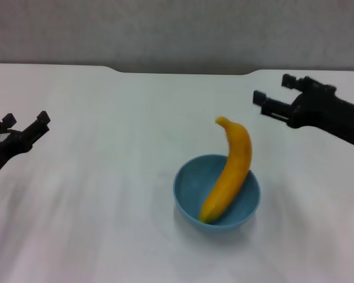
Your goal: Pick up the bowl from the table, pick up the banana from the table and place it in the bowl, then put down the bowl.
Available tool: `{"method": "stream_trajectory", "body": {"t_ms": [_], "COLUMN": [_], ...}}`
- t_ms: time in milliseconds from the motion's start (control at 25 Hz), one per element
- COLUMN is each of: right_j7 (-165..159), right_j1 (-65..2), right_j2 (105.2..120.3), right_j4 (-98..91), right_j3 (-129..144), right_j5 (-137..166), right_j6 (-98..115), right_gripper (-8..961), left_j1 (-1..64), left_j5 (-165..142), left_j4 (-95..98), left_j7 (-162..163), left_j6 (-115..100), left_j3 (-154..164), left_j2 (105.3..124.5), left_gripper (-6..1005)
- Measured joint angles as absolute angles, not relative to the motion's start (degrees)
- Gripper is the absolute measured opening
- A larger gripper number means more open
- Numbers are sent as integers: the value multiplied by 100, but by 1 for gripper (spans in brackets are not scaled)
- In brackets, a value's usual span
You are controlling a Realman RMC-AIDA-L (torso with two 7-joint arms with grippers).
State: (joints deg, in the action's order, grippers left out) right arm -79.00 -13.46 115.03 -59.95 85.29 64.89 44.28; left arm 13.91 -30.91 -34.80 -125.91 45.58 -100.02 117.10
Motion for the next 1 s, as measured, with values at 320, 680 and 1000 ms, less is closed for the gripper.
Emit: {"method": "stream_trajectory", "body": {"t_ms": [320, 680, 1000], "right_j7": [-5412, -4986, -3633], "right_j1": [-1446, -1533, -1817], "right_j2": [11472, 11493, 11542], "right_j4": [-3931, -3090, -1799], "right_j3": [7997, 7560, 7505], "right_j5": [3722, 3484, 1983], "right_j6": [6501, 7020, 6885], "right_gripper": [851, 851, 851], "left_j1": [1592, 1778, 1960], "left_j5": [-2740, -2702, -2505], "left_j4": [-2757, -2390, -2085], "left_j7": [-12960, -13070, -13578], "left_j6": [5463, 5641, 5606], "left_j3": [-10011, -9938, -9780], "left_j2": [11709, 11731, 11764], "left_gripper": [892, 891, 892]}}
